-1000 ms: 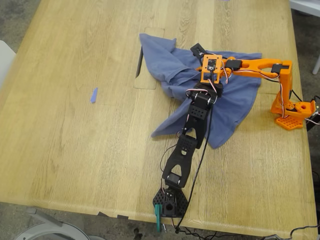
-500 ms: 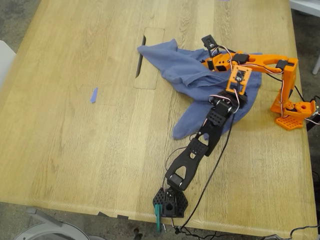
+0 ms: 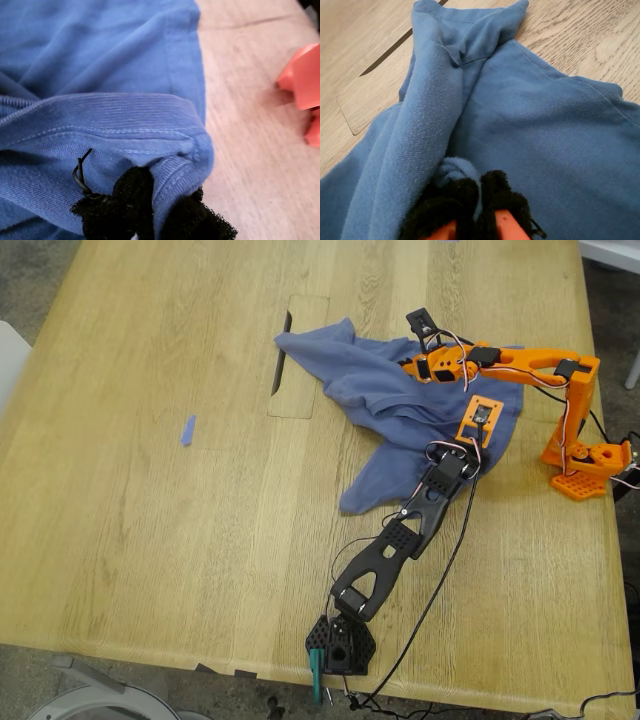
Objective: Fold a T-shirt
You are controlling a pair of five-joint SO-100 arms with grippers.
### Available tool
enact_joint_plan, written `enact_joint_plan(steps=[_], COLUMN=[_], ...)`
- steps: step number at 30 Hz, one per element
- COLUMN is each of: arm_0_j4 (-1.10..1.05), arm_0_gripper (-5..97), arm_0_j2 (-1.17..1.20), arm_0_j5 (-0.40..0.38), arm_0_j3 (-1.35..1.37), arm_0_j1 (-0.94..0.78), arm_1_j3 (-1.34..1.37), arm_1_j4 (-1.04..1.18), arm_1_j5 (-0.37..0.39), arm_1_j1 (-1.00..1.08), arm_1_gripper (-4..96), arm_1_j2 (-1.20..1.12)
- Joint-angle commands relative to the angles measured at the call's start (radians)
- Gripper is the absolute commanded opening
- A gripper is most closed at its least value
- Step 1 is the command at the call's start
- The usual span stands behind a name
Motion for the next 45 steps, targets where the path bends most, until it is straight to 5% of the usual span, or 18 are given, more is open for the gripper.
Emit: enact_joint_plan(steps=[1,6,15,25,45], arm_0_j4=[0.003,0.054,0.086,0.126,0.199], arm_0_gripper=[0,3,32,49,54], arm_0_j2=[0.038,0.032,0.034,0.063,-0.043], arm_0_j5=[0.006,0.008,0.049,0.083,0.152], arm_0_j3=[-0.038,-0.037,-0.037,-0.038,-0.038], arm_0_j1=[-0.017,-0.034,-0.029,0.014,0.143], arm_1_j3=[-0.012,0.006,0.011,0.014,0.020], arm_1_j4=[-0.008,-0.008,-0.003,0.003,0.009], arm_1_j5=[0.006,0.006,0.008,0.008,0.005], arm_1_j1=[0.025,0.034,0.048,0.035,0.017], arm_1_gripper=[0.1,0.1,0.1,0.1,0.1], arm_1_j2=[0.103,0.114,0.115,0.115,0.121])
